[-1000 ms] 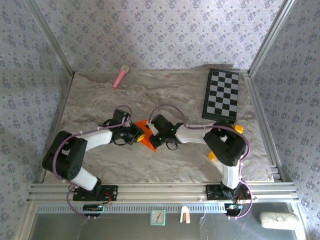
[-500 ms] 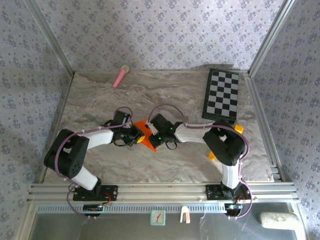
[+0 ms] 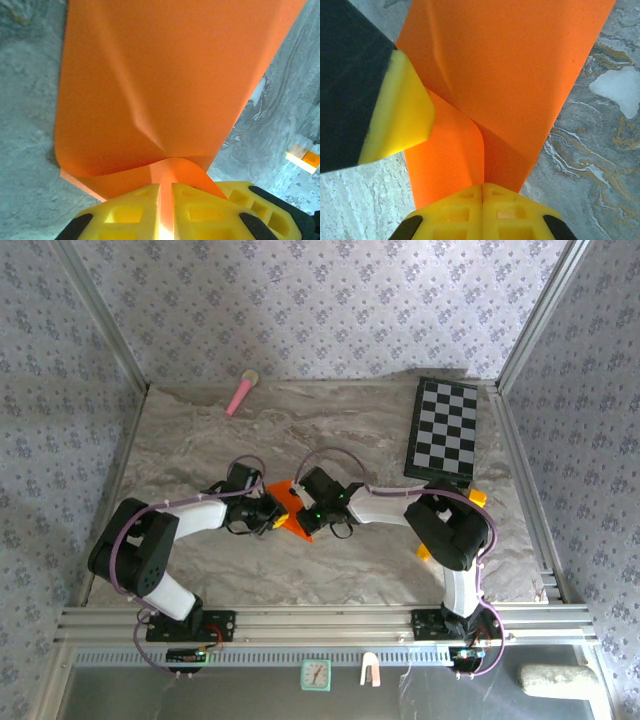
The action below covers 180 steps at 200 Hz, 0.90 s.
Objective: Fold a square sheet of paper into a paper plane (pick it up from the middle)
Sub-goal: Third fold the triangle at the center of the table.
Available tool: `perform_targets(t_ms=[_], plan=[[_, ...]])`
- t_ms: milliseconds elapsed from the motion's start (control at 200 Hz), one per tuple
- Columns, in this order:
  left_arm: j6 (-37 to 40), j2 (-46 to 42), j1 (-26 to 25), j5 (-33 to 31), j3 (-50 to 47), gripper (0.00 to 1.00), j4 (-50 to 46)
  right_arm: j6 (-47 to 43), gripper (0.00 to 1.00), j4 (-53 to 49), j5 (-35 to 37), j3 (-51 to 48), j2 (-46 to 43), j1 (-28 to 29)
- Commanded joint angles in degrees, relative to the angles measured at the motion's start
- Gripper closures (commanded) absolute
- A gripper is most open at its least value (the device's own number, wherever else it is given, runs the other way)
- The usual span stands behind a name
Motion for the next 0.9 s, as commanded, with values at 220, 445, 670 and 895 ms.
perform_targets(t_ms=[220, 445, 670, 895], plan=[[1.5, 1.72, -0.21, -0.91, -0.86, 0.86, -1.42, 1.22, 0.98, -4.52, 0.16, 0.61, 2.7, 0.13], [1.52, 1.96, -0.21, -1.96, -0.85, 0.86, -2.39, 1.37, 0.98, -4.73, -0.07, 0.96, 2.83, 0.13], [1.06, 2.42, -0.21, -3.06, -0.65, 0.86, -4.82, 1.96, 0.96, -5.21, -1.24, 2.32, 2.1, -0.14], [0.58, 3.08, -0.21, -2.9, -0.53, 0.87, -5.35, 4.45, 0.77, -8.41, -3.23, 7.17, -2.35, -0.71]])
